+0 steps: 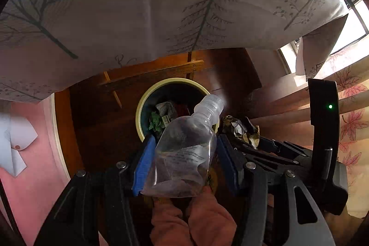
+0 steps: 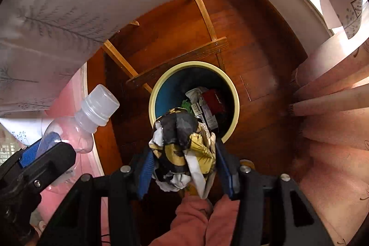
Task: Collect trash
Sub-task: 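Carry the bottle and foil ball over the bin and open both grippers, then raise both tools back toward the table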
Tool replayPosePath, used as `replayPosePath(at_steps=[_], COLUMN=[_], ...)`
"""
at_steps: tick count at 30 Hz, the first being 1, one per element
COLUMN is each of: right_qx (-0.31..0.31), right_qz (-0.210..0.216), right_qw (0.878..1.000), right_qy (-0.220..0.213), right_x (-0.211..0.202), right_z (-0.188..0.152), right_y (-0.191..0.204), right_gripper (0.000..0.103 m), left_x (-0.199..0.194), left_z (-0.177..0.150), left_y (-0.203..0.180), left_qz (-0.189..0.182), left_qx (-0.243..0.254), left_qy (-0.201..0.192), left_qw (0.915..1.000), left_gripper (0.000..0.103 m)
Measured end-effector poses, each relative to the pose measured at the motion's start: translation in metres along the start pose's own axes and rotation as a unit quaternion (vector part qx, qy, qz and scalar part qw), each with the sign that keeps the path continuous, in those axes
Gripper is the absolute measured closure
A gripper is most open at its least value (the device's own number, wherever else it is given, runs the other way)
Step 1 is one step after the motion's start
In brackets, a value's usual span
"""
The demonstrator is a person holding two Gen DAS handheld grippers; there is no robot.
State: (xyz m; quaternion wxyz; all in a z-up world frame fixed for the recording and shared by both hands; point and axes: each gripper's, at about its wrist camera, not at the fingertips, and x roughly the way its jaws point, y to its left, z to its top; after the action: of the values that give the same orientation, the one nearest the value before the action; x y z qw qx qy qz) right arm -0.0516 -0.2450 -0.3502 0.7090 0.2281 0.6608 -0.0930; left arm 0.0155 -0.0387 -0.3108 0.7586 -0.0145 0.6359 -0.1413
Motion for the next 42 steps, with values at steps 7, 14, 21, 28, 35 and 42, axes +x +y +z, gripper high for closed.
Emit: replayPosePath(at_steps=[7,14,21,28,35,42], right_qx=[-0.02,-0.05,-0.066,-0.073,-0.09,-0.135], right_qz=[-0.01,-0.019,-0.005,0.004,0.042,0.088], right_qw=[1.0,0.999,0.997,0.997,0.993,0.982], right_qy=[0.012,-0.009,-0.026,-0.041,-0.062,-0.101], right_x=[0.056,0.048,0.026,-0.028,-0.117,-0.211], right_z=[0.024,0.035,0.037,0.027,0.025,0.034], right_y=[-0.009,-0.006,0.003,0.016,0.035,0.064], right_gripper=[0.039,0.032,0.031,0.031,0.031,0.031], left_x=[0.059,0.046,0.015,-0.04,-0.132,-0.227], left_z=[0.007,0.004,0.009,0.015,0.023,0.039], left_y=[0.015,0.025,0.028,0.02,0.0,-0.015], left_qz=[0.002,0.039,0.058,0.061,0.073,0.099], left_qx=[-0.027,-0.045,-0.052,-0.052,-0.031,-0.023], left_qy=[0.005,-0.024,-0.059,-0.092,-0.126,-0.155], left_qw=[0.9996,0.9979,0.9952,0.9925,0.9889,0.9827], left_gripper=[0.023,0.01,0.01,0.01,0.01,0.01])
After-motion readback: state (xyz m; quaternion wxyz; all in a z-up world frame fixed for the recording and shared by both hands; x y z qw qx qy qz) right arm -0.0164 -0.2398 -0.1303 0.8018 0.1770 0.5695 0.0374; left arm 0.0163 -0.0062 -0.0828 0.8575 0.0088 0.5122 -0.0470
